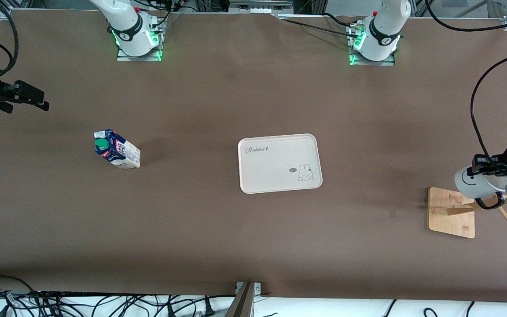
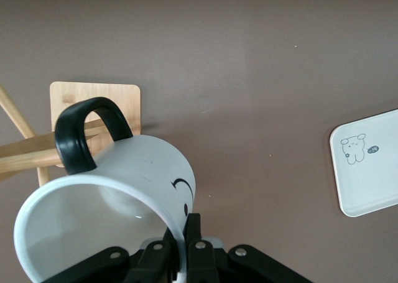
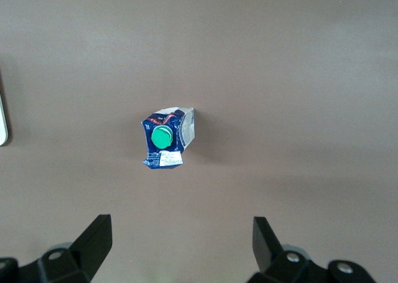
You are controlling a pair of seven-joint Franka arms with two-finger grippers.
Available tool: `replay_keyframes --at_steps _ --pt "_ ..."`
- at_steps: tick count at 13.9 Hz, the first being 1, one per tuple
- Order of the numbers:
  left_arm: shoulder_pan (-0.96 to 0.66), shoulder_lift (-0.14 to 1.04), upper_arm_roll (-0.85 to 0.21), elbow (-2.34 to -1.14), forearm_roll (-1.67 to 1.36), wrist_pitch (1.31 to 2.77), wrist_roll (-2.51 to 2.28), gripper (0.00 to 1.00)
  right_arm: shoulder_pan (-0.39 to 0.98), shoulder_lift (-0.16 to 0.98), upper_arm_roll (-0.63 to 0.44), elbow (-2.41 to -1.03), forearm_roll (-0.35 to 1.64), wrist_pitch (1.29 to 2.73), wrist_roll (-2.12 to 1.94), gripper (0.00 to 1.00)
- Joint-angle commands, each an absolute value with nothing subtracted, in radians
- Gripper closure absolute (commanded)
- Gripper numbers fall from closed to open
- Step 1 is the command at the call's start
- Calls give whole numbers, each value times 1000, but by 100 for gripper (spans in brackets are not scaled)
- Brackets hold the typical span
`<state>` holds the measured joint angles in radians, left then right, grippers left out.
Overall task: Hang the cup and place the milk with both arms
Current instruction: 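Hang the mug's handle on a stand peg and open the left gripper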
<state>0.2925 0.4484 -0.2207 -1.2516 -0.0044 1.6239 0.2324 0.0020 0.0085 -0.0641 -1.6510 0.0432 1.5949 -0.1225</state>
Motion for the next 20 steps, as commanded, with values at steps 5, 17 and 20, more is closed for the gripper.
replay_keyframes --at_steps 5,17,20 --pt "305 454 -218 -1223 104 1597 285 28 -2 9 -57 -1637 48 1574 -118 0" --pt "235 362 -376 -1235 113 1398 135 0 5 3 15 -1631 -2 1575 -114 0" --pt "143 211 -323 -1401 121 1472 94 0 5 3 15 -1629 0 1574 -114 0"
